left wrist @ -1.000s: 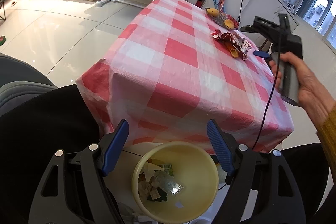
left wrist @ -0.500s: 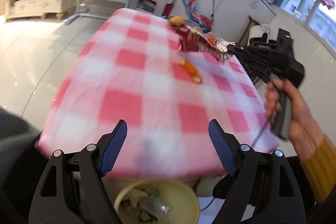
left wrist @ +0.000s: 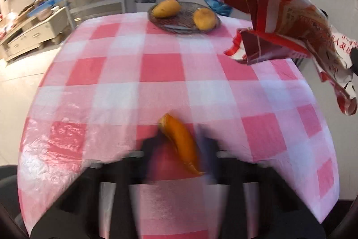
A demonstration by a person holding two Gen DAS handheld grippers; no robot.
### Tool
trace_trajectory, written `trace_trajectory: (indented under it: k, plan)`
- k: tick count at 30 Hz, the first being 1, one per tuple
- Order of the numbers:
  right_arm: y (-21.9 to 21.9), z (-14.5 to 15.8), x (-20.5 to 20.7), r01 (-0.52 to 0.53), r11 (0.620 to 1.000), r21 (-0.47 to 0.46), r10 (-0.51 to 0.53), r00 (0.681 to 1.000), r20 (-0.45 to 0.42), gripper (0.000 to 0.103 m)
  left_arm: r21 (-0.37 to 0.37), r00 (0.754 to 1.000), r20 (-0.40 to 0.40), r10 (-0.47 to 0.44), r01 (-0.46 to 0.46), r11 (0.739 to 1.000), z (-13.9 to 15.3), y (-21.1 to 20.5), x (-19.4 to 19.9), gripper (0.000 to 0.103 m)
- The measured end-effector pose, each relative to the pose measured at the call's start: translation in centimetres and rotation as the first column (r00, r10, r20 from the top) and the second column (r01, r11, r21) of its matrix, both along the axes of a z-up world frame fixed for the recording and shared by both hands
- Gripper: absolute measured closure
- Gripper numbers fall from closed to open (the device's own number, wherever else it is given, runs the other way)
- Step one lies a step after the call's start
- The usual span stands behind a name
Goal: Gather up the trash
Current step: 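Carry the wrapper and peel over the yellow bucket and open both tools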
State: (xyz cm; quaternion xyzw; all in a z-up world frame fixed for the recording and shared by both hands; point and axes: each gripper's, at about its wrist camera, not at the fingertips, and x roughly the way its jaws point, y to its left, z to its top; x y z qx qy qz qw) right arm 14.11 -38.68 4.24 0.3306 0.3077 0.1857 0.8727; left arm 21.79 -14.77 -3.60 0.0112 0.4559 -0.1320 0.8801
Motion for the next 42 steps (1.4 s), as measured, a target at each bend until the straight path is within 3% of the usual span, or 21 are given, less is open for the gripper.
trace_trajectory:
  k: [4,9,16,22,25,28,30,31,33,35,39,42]
  plan:
    - [0.6,1.0,-1.3,-0.03,0.999,0.02,0.029,0.999,0.026,0.1,-0.083,1.0,-0.024,-0.007,0.005,0.997,-0.1,2.4,-2.2,0.09]
    - [2.7,1.3,-5.2,-0.084,0.996,0.026,0.083,0.996,0.044,0.1,-0.165,0.999,-0.04,0.012,-0.018,0.986,0.6,7.7,-8.4,0.09]
    - [7.8,1.6,-13.1,-0.224,0.969,-0.106,0.227,0.974,0.009,0.1,-0.205,0.995,-0.082,0.059,-0.075,0.976,1.1,14.5,-18.4,0.09]
    - [13.0,0.5,-18.9,-0.36,0.863,-0.354,0.344,0.933,-0.11,0.1,-0.142,0.982,-0.179,0.052,-0.078,0.987,-1.5,16.1,-26.1,0.09]
    - [15.8,-1.7,-20.4,-0.423,0.78,-0.462,0.378,0.906,-0.192,0.1,-0.097,0.973,-0.23,0.027,-0.05,0.994,-3.0,15.2,-27.9,0.09]
    - [18.3,-5.0,-20.6,-0.479,0.711,-0.515,0.381,0.878,-0.29,0.095,-0.024,0.978,-0.204,0.052,-0.058,0.998,-3.1,15.0,-28.3,0.089]
    - [18.8,-6.9,-20.5,-0.495,0.699,-0.516,0.363,0.867,-0.341,0.093,-0.025,0.978,-0.192,0.086,-0.092,0.995,-2.9,15.9,-28.2,0.078]
    - [18.7,-7.7,-20.2,-0.493,0.706,-0.509,0.347,0.867,-0.358,0.085,-0.032,0.977,-0.191,0.098,-0.106,0.994,-2.9,16.4,-28.3,0.072]
    - [18.3,-9.3,-20.1,-0.483,0.74,-0.467,0.317,0.864,-0.391,0.082,-0.054,0.976,-0.179,0.124,-0.136,0.989,-2.7,17.6,-28.3,0.05]
    - [17.7,-11.0,-19.9,-0.481,0.766,-0.427,0.293,0.852,-0.434,0.082,-0.057,0.977,-0.163,0.135,-0.146,0.988,-2.3,18.1,-28.2,0.044]
    - [18.0,-12.7,-19.7,-0.517,0.739,-0.433,0.281,0.82,-0.499,0.082,-0.053,0.981,-0.132,0.144,-0.152,0.987,-1.9,18.1,-28.1,0.034]
    - [18.4,-13.2,-19.7,-0.532,0.725,-0.438,0.281,0.809,-0.516,0.06,-0.064,0.984,-0.091,0.156,-0.162,0.985,-1.1,17.7,-28.0,0.024]
